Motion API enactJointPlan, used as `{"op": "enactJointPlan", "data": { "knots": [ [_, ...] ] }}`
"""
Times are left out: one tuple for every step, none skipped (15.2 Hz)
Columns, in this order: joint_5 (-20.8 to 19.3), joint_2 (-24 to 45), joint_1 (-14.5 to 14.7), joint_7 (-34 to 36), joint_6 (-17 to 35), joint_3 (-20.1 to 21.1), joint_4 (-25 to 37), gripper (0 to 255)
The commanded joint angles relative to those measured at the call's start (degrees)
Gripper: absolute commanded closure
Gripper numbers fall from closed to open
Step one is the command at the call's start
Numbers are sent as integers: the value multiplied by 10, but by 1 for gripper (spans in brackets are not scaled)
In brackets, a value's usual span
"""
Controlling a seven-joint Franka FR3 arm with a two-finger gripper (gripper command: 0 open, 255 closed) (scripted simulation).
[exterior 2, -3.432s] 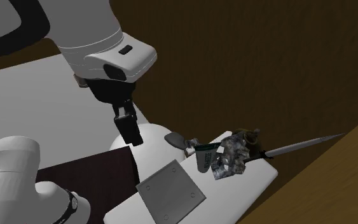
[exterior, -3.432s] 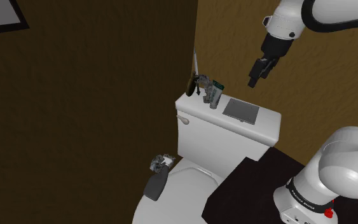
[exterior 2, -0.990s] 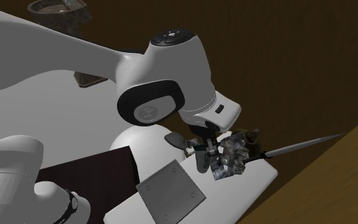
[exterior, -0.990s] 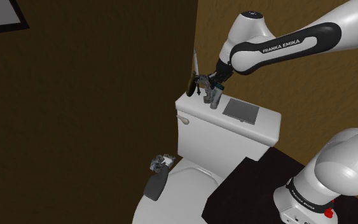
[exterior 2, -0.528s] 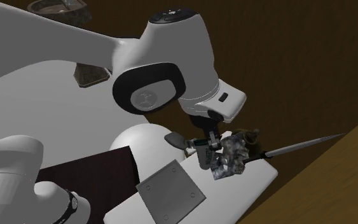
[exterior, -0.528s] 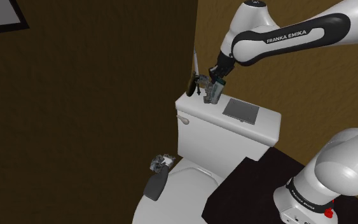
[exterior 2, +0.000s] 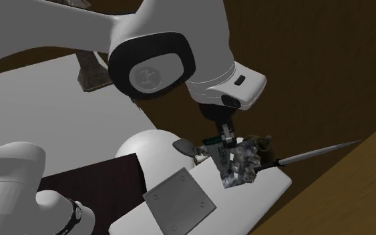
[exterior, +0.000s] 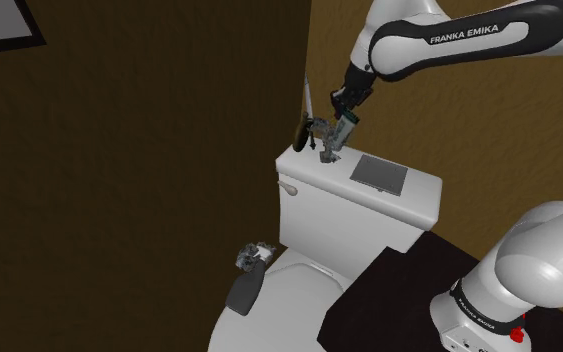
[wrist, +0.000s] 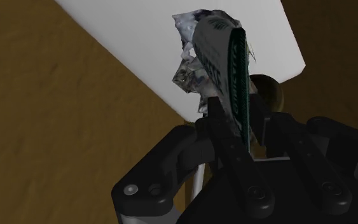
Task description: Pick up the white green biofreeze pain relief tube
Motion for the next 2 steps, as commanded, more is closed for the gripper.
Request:
{"op": "enactJointPlan", "data": {
  "knots": [
    [1, -3, 0, -2, -9, -1, 6, 255],
    [1, -3, 0, -2, -9, -1, 6, 255]
  ]
}}
